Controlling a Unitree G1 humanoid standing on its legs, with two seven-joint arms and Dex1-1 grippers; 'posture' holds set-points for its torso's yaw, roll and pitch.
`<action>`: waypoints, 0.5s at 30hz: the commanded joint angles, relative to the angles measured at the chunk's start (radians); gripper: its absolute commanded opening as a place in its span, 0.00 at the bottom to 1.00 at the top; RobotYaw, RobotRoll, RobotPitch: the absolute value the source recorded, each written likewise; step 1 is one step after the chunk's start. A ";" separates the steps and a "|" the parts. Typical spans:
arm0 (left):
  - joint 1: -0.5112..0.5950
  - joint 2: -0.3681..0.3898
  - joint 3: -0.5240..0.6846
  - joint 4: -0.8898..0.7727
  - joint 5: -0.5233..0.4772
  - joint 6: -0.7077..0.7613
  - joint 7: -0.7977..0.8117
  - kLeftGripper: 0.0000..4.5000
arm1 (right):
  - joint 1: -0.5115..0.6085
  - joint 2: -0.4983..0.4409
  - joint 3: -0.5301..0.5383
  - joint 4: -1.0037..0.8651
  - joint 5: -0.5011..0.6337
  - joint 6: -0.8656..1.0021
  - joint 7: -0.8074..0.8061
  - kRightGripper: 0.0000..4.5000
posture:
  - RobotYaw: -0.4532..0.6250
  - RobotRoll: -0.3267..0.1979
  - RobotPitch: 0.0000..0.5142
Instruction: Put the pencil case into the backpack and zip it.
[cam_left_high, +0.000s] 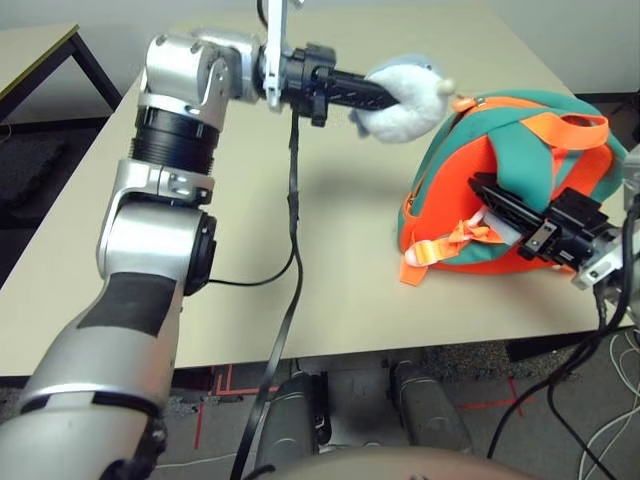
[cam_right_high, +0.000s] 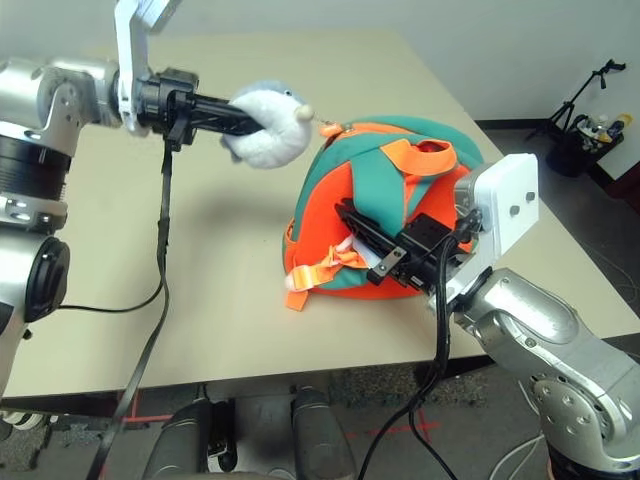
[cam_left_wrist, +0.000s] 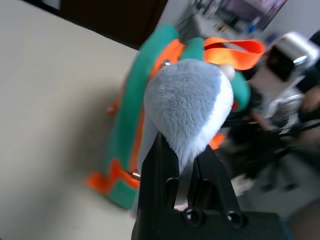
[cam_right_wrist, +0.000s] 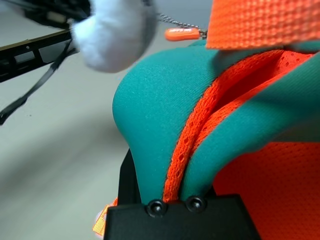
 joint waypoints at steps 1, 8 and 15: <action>0.089 0.046 0.013 -0.119 -0.074 0.124 0.020 0.02 | 0.001 0.006 0.014 -0.030 -0.002 -0.001 0.010 0.03 | 0.21 0.62 0.23; 0.307 0.041 0.003 -0.260 -0.121 0.165 0.151 0.02 | 0.004 0.009 0.010 -0.030 -0.004 -0.001 0.009 0.03 | 0.21 0.62 0.23; 0.440 0.018 -0.069 -0.245 -0.077 0.061 0.230 0.02 | -0.007 0.013 0.019 -0.019 -0.014 -0.003 0.017 0.03 | 0.21 0.62 0.23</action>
